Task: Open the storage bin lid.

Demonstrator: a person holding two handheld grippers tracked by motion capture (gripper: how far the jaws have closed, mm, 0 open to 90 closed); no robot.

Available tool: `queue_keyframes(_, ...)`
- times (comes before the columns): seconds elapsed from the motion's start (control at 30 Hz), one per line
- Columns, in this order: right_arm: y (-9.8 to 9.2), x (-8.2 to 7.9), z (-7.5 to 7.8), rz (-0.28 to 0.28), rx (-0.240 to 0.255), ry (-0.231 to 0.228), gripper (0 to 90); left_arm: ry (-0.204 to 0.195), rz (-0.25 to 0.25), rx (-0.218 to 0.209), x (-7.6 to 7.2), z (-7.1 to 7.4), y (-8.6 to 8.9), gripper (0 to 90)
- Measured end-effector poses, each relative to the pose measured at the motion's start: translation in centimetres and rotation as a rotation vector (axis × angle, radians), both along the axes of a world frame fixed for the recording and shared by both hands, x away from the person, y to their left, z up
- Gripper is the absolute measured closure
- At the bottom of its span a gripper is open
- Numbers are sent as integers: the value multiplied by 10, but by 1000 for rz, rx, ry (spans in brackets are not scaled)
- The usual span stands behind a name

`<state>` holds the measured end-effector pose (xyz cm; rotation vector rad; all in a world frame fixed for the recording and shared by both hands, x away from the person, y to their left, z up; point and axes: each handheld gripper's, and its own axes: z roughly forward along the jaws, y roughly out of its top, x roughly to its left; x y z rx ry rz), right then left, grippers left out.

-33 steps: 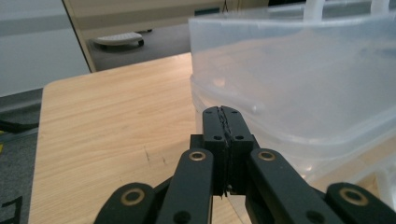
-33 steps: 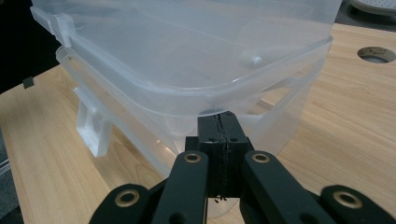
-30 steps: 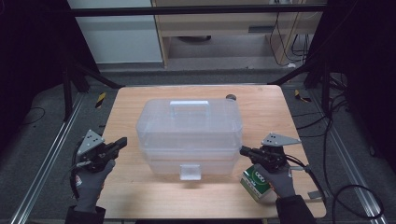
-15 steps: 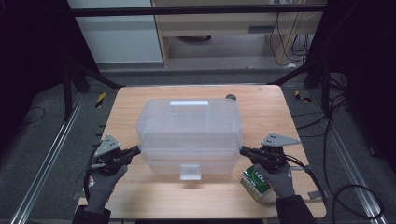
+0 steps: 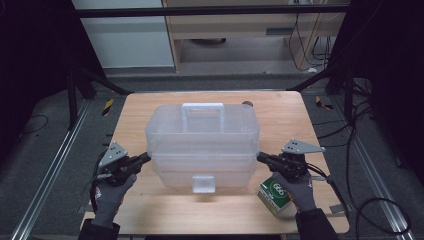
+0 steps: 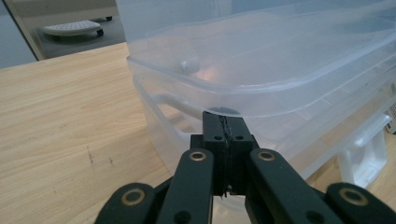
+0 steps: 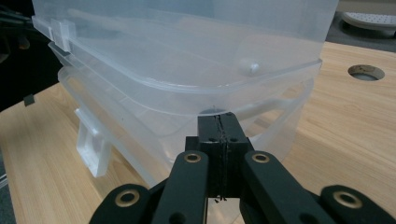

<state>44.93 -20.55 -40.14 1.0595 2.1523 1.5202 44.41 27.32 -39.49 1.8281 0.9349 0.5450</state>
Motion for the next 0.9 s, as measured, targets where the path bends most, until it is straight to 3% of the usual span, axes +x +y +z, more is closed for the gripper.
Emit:
queue_keyframes(0.37,-1,9,13,-8,4,-24,900,-29,5,7,11,15,-2,893)
queue_keyframes(0.5,-5,13,19,-11,39,-26,900,-34,11,12,16,20,-4,892)
queue_keyframes(0.9,-1,13,19,-1,34,-37,900,-52,17,13,15,18,-8,890)
